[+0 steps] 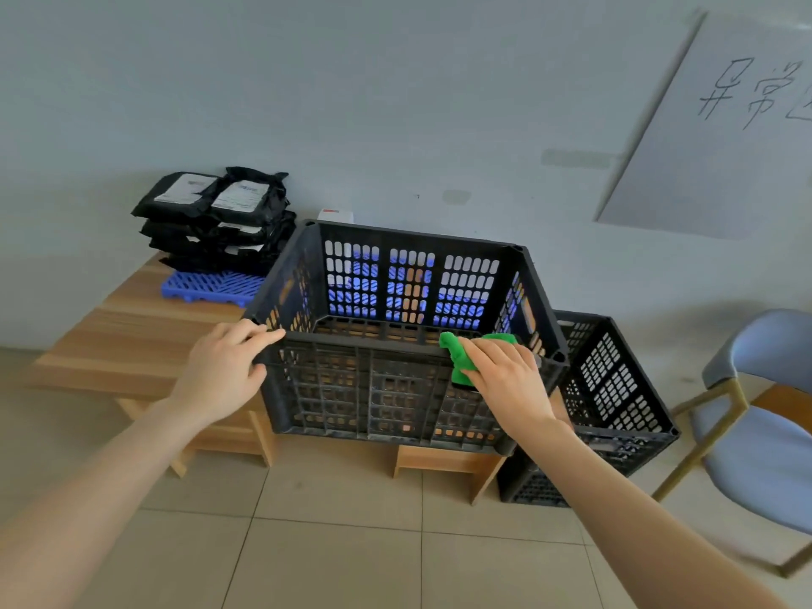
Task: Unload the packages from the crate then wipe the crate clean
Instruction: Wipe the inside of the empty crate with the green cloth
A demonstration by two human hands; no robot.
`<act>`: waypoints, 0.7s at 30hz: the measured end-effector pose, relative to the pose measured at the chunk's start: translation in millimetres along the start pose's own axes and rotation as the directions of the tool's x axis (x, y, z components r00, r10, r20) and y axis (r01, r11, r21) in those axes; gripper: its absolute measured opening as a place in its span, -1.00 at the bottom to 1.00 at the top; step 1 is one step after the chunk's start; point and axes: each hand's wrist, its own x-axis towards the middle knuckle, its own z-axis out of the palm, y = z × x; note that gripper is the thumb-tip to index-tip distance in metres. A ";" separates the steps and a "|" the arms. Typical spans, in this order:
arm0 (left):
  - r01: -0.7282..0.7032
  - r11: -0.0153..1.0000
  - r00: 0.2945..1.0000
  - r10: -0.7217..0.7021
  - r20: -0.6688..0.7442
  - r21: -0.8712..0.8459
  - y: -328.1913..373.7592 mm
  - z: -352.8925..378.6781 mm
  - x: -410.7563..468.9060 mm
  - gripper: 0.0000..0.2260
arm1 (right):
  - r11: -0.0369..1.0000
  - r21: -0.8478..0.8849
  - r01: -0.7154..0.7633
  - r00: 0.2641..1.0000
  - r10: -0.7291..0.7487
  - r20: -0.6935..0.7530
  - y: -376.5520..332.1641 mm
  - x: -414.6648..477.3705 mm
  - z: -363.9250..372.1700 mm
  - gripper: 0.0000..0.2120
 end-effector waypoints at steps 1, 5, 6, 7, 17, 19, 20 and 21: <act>-0.009 1.000 1.000 0.009 -0.014 -0.018 -1.3 -0.7 0.3 -0.54 | 1.000 -0.011 -0.012 1.000 0.012 0.000 -11.5 5.6 1.9 -0.58; -0.025 0.995 0.998 0.019 -0.062 -0.101 -13.4 -4.7 1.4 -0.58 | 0.996 -0.041 -0.076 0.997 0.076 -0.006 -47.4 21.3 12.2 -0.64; -0.036 0.993 0.997 0.028 -0.069 -0.114 -17.4 -4.4 1.2 -0.59 | 0.996 -0.051 -0.078 0.997 0.077 -0.013 -52.1 22.3 14.6 -0.63; -0.050 0.991 0.996 0.040 -0.078 -0.126 -21.2 -3.6 1.0 -0.58 | 0.995 -0.060 -0.079 0.997 0.078 -0.021 -55.8 23.0 16.2 -0.63; -0.157 0.968 0.982 0.133 -0.132 -0.194 -45.7 6.4 1.7 -0.57 | 0.995 -0.079 -0.066 0.997 0.068 0.020 -61.0 25.7 10.3 -0.56; -0.165 0.970 0.980 0.142 -0.138 -0.180 -46.3 6.3 2.6 -0.58 | 0.995 -0.083 -0.055 0.996 0.060 0.061 -49.9 22.0 5.9 -0.51; -0.171 0.971 0.979 0.147 -0.142 -0.170 -45.9 6.4 2.7 -0.58 | 0.995 -0.084 -0.054 0.995 0.061 0.078 -43.1 19.0 3.4 -0.49; -0.176 0.971 0.977 0.153 -0.147 -0.161 -45.5 6.7 2.7 -0.58 | 0.995 -0.083 -0.061 0.993 0.069 0.097 -35.5 15.5 1.2 -0.48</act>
